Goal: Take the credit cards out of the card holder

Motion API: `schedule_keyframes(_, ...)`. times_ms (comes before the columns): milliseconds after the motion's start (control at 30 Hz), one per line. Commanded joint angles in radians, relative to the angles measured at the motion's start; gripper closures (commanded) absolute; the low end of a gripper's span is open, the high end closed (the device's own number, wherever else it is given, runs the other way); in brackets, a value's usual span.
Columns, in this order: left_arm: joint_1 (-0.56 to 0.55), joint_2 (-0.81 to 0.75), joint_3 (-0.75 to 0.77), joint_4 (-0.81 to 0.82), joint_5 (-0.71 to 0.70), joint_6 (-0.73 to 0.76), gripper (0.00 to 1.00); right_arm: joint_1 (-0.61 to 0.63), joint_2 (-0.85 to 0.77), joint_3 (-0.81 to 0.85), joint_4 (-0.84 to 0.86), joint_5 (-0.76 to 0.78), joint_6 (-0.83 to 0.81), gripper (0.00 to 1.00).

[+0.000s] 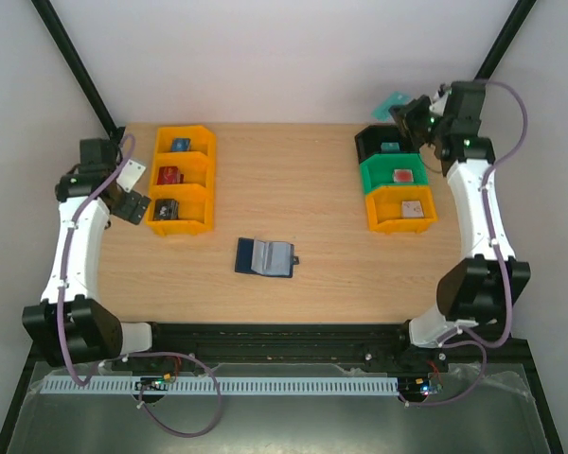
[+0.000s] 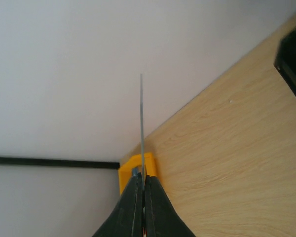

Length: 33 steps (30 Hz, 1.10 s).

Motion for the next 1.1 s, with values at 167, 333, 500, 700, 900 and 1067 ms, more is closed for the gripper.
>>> schedule_keyframes(167,-0.002,0.170,-0.071,0.344,0.280,-0.199,0.01,-0.003,0.126,0.353,-0.143,-0.193,-0.249,0.98)
schedule_keyframes(333,0.004,0.368,0.081,0.438,0.467,-0.362,0.01,-0.003,0.050,0.197,0.069,-0.115,-0.270,0.98)
schedule_keyframes(500,0.019,0.454,0.118,0.549,0.599,-0.539,0.01,-0.003,0.023,0.082,0.044,0.175,-0.263,0.98)
schedule_keyframes(700,0.026,0.513,0.140,0.607,0.687,-0.643,0.01,-0.006,0.247,0.262,-0.213,0.334,-0.425,0.98)
schedule_keyframes(900,0.041,0.571,0.180,0.679,0.722,-0.666,0.01,-0.006,0.466,0.425,-0.292,0.395,-0.411,0.98)
schedule_keyframes(1067,0.031,0.577,0.174,0.742,0.708,-0.672,0.01,-0.006,0.598,0.458,-0.194,0.394,-0.334,0.98)
